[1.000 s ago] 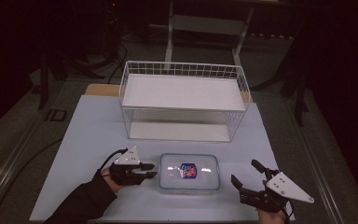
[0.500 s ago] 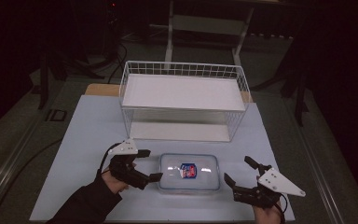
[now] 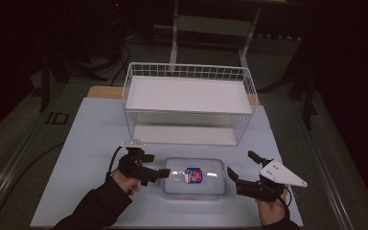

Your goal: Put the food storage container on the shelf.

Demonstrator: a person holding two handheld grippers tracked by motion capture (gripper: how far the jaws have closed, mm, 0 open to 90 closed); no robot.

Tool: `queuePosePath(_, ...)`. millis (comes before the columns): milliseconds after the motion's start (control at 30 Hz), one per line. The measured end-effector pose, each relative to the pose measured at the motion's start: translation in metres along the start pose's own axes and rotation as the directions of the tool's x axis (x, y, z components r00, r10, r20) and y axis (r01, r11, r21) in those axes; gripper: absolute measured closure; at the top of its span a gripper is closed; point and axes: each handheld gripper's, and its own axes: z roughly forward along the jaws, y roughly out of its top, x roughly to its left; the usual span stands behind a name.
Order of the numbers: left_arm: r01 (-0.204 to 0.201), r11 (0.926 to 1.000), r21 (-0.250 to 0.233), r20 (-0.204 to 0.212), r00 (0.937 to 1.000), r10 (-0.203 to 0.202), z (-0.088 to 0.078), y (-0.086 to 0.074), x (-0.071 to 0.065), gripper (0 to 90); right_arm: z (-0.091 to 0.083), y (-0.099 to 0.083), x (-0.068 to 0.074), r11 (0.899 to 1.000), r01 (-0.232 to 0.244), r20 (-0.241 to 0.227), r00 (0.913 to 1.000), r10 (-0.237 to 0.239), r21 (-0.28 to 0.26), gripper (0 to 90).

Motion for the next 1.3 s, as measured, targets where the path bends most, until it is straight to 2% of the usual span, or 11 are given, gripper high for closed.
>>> queuePosePath(167,0.121,0.9903,0.069,0.018,0.9924,-0.122,0.011,-0.005,0.011,2.5,0.011,-0.007,-0.004,0.995,-0.059,-0.064,0.9958,0.065,0.081,13.0)
queuePosePath(400,0.256,0.9594,0.118,0.065,0.9621,-0.265,0.019,-0.013,0.027,14.7,0.018,-0.012,0.001,0.988,-0.058,-0.058,0.9961,0.067,0.142,10.1)
queuePosePath(633,0.292,0.9433,0.158,0.141,0.9389,-0.314,0.024,-0.021,0.038,36.0,0.018,-0.016,0.004,0.983,-0.060,-0.075,0.9945,0.074,0.176,10.1)
queuePosePath(733,0.310,0.9331,0.182,0.207,0.9156,-0.345,0.027,-0.024,0.041,40.9,0.018,-0.018,0.003,0.979,-0.070,-0.085,0.9925,0.088,0.191,10.2)
queuePosePath(800,0.301,0.9367,0.179,0.213,0.9175,-0.336,0.026,-0.024,0.042,44.0,0.019,-0.020,0.003,0.976,-0.074,-0.088,0.9916,0.094,0.206,10.2)
queuePosePath(867,0.317,0.9319,0.177,0.226,0.9085,-0.352,0.026,-0.025,0.044,45.8,0.021,-0.023,0.002,0.969,-0.077,-0.096,0.9901,0.103,0.237,12.8)
queuePosePath(967,0.311,0.9334,0.178,0.234,0.9081,-0.347,0.024,-0.025,0.044,48.5,0.027,-0.030,0.001,0.951,-0.102,-0.113,0.9837,0.140,0.293,13.5)
queuePosePath(1100,0.259,0.9514,0.167,0.230,0.9282,-0.293,0.019,-0.024,0.035,52.6,0.034,-0.036,-0.003,0.925,-0.151,-0.128,0.9700,0.207,0.350,13.9)
queuePosePath(1133,0.237,0.9565,0.169,0.225,0.9357,-0.272,0.017,-0.023,0.032,53.1,0.036,-0.037,-0.005,0.917,-0.170,-0.132,0.9642,0.230,0.360,14.4)
queuePosePath(1233,0.230,0.9587,0.167,0.231,0.9363,-0.265,0.015,-0.024,0.030,55.1,0.037,-0.038,-0.009,0.900,-0.210,-0.145,0.9483,0.282,0.381,16.4)
queuePosePath(1300,0.214,0.9634,0.162,0.228,0.9417,-0.247,0.014,-0.024,0.028,55.3,0.038,-0.040,-0.012,0.879,-0.242,-0.167,0.9282,0.333,0.410,19.9)
